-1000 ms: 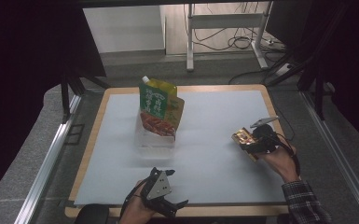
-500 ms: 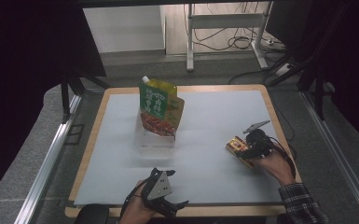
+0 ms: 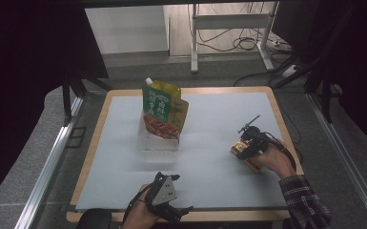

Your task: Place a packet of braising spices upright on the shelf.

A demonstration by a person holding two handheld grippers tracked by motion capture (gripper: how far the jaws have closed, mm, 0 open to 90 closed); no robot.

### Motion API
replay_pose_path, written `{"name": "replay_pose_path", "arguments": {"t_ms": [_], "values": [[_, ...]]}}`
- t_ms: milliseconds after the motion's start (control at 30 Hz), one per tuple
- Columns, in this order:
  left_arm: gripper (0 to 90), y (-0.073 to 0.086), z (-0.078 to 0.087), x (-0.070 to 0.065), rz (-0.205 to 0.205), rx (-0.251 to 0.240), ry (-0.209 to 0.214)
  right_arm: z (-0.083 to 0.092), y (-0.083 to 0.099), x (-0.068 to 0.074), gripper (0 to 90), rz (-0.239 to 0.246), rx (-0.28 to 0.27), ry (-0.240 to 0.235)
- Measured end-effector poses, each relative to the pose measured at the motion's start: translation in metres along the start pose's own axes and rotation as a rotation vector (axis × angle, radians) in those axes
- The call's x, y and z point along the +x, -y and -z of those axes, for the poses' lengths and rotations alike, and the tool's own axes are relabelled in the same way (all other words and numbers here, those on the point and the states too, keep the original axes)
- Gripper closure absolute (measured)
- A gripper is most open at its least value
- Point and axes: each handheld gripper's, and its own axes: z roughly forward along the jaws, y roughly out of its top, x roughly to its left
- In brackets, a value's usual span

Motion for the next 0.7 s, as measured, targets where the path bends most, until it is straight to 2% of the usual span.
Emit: {"name": "replay_pose_path", "arguments": {"t_ms": [167,333,533,700], "values": [[0.0,0.0,0.001,0.0,0.001,-0.001,-0.005,-0.007,-0.008,0.002,29.1,0.026,0.063,0.005],[0.0,0.0,0.001,0.001,0.002,-0.003,-0.006,-0.004,-0.007,0.003,31.4,0.023,0.064,0.001],[0.0,0.0,0.001,0.001,0.006,-0.006,-0.008,0.01,-0.004,0.001,31.5,0.008,-0.019,-0.007],[0.0,0.0,0.001,0.002,0.013,-0.008,-0.008,0.023,-0.002,0.003,31.6,0.003,-0.112,-0.019]]}}
